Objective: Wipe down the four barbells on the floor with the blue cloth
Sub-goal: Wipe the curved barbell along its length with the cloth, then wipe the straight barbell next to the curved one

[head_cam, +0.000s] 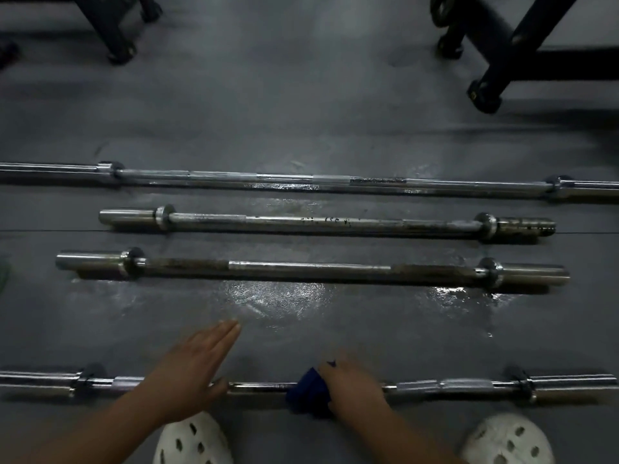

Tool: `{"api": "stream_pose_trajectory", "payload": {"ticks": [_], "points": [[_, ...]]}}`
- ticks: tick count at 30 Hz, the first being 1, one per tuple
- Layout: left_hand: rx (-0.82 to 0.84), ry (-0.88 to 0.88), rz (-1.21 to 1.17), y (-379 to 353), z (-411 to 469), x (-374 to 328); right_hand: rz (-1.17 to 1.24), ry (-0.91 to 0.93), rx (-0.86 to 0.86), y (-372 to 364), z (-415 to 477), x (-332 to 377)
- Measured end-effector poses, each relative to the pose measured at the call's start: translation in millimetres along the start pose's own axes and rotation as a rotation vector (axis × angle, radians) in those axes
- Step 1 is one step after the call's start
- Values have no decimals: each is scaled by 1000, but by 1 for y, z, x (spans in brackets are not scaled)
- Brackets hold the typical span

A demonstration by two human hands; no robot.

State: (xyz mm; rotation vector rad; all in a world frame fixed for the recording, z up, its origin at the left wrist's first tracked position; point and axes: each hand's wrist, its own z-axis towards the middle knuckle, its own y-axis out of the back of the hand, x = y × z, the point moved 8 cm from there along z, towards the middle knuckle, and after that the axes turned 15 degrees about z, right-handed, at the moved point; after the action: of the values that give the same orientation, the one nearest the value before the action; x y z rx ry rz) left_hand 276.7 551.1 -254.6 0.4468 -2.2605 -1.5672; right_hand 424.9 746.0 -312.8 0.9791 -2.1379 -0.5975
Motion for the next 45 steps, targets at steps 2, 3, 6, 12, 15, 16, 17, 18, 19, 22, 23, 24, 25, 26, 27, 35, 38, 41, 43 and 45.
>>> {"api": "stream_pose_trajectory", "payload": {"ticks": [2,3,6,12,15,16,17,18,19,22,23,24,25,26,27,35,38,41,43,45], "points": [[-47,19,0,0,11,-2,-6,-5,-30,-6,-2,-2],[-76,34,5,3,18,-4,6,-7,-38,-8,-3,-3],[-142,89,5,9,41,-16,151,10,-88,-1,-3,-4],[-248,99,7,34,64,-42,317,178,-618,89,-14,15],[-284,92,-31,61,61,-39,315,207,-657,110,-20,24],[-290,80,-40,71,59,-34,323,209,-675,117,-26,26],[-290,63,-47,83,57,-28,324,212,-698,126,-34,28],[-288,44,-47,95,54,-21,320,216,-719,134,-43,30],[-285,30,-38,109,49,-14,312,225,-736,142,-52,34],[-327,19,31,155,28,1,291,263,-798,165,-81,46],[-334,14,51,171,20,3,272,280,-823,172,-89,50],[-329,5,75,185,12,5,253,301,-844,179,-97,55],[-326,-6,108,197,2,9,238,322,-866,186,-106,59],[-333,-14,147,210,-7,14,227,343,-887,194,-114,62],[-340,-20,181,220,-16,21,214,360,-905,201,-122,65],[-345,-6,196,285,-31,30,121,413,-963,232,-171,72],[-315,-49,165,274,-15,24,84,381,-959,230,-165,68],[-268,-89,118,244,0,26,74,350,-929,223,-148,65],[-271,-71,77,226,10,33,76,339,-913,217,-132,63],[-273,-60,54,208,22,38,83,330,-893,209,-113,60]]}}
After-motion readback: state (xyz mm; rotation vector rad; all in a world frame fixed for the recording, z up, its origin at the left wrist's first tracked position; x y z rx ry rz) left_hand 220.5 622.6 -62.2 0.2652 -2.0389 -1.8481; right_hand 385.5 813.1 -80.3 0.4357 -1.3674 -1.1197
